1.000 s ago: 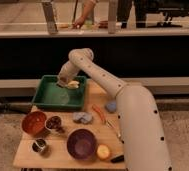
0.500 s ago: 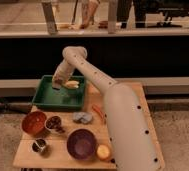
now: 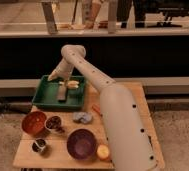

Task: Place eraser in tray

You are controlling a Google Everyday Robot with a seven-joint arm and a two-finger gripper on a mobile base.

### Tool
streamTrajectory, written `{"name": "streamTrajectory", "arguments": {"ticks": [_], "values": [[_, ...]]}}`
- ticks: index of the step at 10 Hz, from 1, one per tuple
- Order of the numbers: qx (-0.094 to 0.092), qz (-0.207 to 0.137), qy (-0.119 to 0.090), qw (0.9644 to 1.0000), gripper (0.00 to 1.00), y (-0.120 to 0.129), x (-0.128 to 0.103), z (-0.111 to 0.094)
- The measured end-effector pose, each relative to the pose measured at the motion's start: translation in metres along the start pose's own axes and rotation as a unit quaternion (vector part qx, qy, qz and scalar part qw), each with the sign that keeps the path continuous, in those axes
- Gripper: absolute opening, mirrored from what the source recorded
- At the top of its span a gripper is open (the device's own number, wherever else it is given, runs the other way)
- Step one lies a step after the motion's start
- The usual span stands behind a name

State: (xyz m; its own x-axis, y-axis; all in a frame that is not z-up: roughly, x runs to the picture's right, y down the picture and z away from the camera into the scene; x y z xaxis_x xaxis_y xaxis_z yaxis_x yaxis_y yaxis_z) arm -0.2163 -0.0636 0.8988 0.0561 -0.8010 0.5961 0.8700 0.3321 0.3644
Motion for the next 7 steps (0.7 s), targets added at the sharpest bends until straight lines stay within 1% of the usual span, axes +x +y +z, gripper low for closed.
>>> {"name": "streamTrajectory", "arguments": {"ticks": [3,7], "values": [[0.002,0.007,0.012,0.9999,0.8,0.004,0.0023,-0.0027],[0.003,0.007,0.012,0.9999,0.8,0.0033,0.0021,-0.0027]]}}
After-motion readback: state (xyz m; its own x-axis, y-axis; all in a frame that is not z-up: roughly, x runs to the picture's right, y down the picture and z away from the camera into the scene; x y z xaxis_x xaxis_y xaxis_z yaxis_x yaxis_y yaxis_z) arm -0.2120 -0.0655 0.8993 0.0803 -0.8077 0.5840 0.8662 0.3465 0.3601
